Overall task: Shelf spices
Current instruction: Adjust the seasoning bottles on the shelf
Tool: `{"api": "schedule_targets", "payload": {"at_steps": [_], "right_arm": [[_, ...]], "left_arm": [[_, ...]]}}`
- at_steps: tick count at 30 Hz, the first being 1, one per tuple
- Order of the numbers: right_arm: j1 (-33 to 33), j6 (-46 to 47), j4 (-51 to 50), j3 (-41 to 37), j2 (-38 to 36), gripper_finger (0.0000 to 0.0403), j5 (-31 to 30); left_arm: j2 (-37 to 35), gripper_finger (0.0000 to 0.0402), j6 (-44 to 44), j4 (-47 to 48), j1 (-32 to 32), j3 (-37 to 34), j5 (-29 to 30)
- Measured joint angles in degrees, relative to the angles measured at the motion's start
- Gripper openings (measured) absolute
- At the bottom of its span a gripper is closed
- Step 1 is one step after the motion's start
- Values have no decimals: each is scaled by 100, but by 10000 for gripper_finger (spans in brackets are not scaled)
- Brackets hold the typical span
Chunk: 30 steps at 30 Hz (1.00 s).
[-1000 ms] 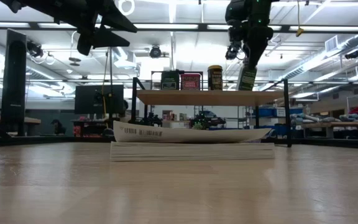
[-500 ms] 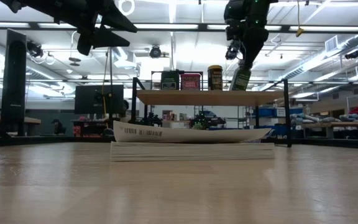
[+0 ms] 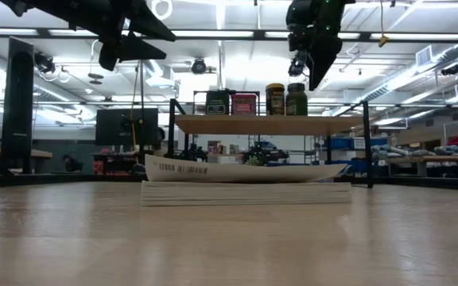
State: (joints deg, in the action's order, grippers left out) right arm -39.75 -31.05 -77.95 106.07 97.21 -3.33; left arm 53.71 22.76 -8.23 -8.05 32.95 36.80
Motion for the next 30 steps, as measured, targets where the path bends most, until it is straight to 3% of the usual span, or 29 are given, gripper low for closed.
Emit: {"api": "schedule_targets", "payload": {"at_steps": [12,19,23,28,30], "right_arm": [[224,227,42,-1,-54,306,-426],[671,390,670,-1,-561,286,-835],[802,429,946,-1,-886,207,-423],[718,462,853,-4,-932,42,-393],[661,462,869,-5,-885,14,-325]], "left_arm": [[0,242,0,7,0,0,2],[0,242,0,24,0,0,2],[0,242,-6,26,0,0,2],[0,242,-31,28,0,0,2],[0,242,-31,28,0,0,2]]}}
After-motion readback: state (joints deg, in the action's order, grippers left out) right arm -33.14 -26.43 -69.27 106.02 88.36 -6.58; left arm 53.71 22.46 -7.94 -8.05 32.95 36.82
